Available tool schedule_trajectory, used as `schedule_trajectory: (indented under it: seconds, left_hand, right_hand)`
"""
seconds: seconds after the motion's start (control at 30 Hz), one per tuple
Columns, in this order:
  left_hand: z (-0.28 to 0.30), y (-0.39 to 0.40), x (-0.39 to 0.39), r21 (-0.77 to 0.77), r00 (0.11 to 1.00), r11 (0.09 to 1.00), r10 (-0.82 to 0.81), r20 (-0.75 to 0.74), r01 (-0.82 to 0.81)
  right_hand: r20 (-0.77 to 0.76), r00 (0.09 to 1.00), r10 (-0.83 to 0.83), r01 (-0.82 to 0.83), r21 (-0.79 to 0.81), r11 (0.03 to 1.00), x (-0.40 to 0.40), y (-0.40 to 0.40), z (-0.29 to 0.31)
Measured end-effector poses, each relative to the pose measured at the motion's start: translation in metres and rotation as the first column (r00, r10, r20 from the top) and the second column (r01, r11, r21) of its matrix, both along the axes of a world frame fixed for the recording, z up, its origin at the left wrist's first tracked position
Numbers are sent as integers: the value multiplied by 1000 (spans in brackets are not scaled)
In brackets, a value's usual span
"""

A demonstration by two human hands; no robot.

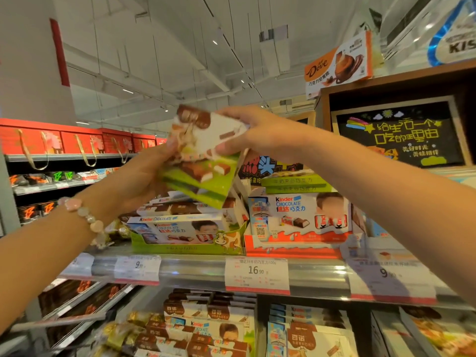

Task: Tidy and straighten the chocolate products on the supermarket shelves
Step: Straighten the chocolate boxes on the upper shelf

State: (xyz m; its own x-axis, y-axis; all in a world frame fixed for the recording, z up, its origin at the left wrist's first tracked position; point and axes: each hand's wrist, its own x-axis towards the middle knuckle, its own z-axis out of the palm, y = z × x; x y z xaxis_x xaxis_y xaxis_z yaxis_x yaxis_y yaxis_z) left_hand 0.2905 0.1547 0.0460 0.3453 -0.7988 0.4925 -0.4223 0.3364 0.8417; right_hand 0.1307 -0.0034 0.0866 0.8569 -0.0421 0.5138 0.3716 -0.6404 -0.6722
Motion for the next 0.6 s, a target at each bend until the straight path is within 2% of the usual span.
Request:
schedule_trajectory:
  seconds: [0.07, 0.13, 0.23, 0.3, 0.37, 0.47, 0.5, 0.6]
  left_hand:
    - [3, 4, 5, -2, 988, 992, 128, 86, -128]
    - [1, 13, 10, 56, 952, 981, 167, 257, -188]
    - [-7, 27, 11, 129, 848, 959, 155, 506, -252]
    - [-8, 31, 12, 130, 823, 947, 181, 538, -293]
    - [-9, 27, 11, 136, 801, 934, 203, 563, -332]
    - [-11, 18, 7, 144, 715, 907, 205, 668, -395]
    - [-13, 15, 5, 141, 656, 892, 202, 727, -431]
    - [-21, 6, 7, 74, 399, 849, 167, 902, -523]
  right_hand:
    - [94, 995, -14, -2, 163, 987, -5, -8, 13]
    - [183, 981, -59, 7, 273, 962, -11, -16, 25]
    - [278, 945, -171, 95, 266, 959, -11, -25, 32]
    - [346, 906, -242, 180, 203, 963, -7, -26, 28]
    - [416, 873, -254, 254, 56, 966, -2, -26, 22]
    - [412, 883, -225, 299, -124, 946, 9, -28, 13]
    - [391, 892, -226, 313, -175, 933, 13, -28, 9]
    - [345, 900, -265, 372, -297, 879, 27, -31, -3]
